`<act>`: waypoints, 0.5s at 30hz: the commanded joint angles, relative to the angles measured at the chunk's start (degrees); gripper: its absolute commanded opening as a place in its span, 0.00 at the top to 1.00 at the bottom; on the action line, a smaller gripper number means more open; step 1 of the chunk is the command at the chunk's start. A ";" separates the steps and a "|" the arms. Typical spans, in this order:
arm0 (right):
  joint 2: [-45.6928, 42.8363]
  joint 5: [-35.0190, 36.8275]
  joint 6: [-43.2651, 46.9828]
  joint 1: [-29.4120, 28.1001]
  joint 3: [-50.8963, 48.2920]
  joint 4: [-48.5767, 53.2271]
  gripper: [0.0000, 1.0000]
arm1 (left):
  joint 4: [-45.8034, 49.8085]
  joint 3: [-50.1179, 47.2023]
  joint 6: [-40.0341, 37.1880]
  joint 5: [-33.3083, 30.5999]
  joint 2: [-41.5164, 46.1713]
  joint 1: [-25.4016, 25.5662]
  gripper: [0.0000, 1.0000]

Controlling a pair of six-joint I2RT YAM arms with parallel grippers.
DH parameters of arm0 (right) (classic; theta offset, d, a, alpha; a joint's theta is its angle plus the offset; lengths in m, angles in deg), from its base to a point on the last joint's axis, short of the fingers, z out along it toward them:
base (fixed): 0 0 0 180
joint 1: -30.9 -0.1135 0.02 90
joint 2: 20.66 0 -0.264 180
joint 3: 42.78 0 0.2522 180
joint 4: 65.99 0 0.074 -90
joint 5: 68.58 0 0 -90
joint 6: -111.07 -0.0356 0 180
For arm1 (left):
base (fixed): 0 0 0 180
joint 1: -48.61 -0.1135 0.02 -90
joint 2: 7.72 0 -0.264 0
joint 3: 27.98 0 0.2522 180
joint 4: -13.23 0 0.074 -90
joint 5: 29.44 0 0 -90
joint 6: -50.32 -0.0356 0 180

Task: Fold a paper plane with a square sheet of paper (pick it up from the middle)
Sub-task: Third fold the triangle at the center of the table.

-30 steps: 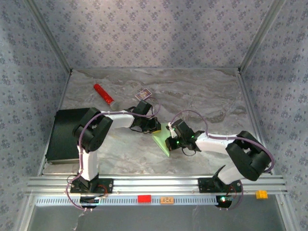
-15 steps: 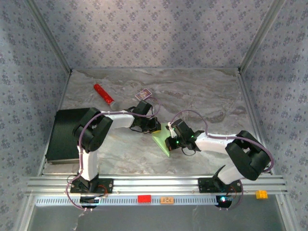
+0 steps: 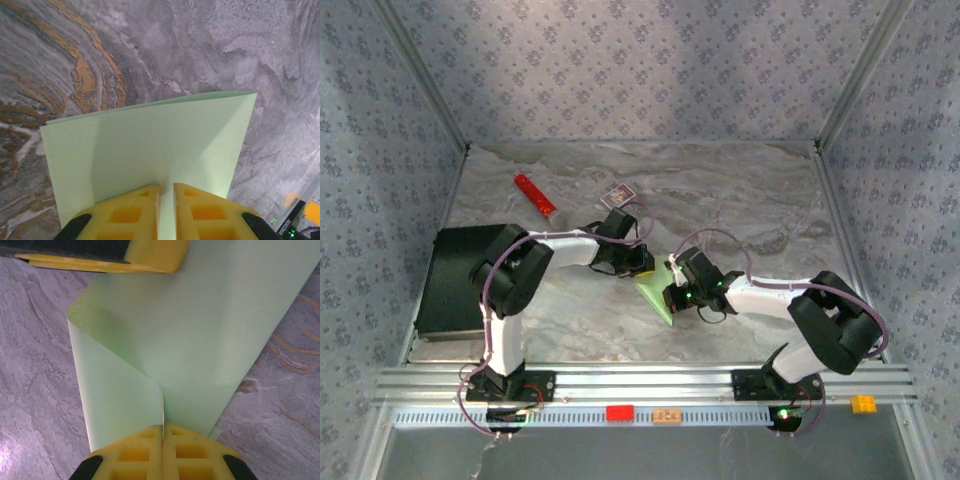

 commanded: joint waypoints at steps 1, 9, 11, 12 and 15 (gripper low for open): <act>1.51 1.23 -0.54 0.38 0.24 1.90 1.00 | 2.48 1.76 -2.13 -2.19 2.35 -0.48 0.83; 2.42 0.96 -0.18 0.64 0.97 1.69 1.00 | 3.20 0.55 -3.49 -5.37 9.12 -1.01 0.75; 2.60 0.87 -0.19 0.70 1.14 1.61 1.00 | 1.29 -1.53 -2.54 -4.89 11.23 -0.97 0.75; 2.59 0.88 -0.31 0.81 1.17 1.52 1.00 | -0.54 -3.05 -1.45 -3.99 12.20 -0.99 0.77; 2.59 1.04 -0.32 0.78 1.24 1.48 1.00 | -7.29 -8.41 2.53 -0.71 14.67 -0.76 0.82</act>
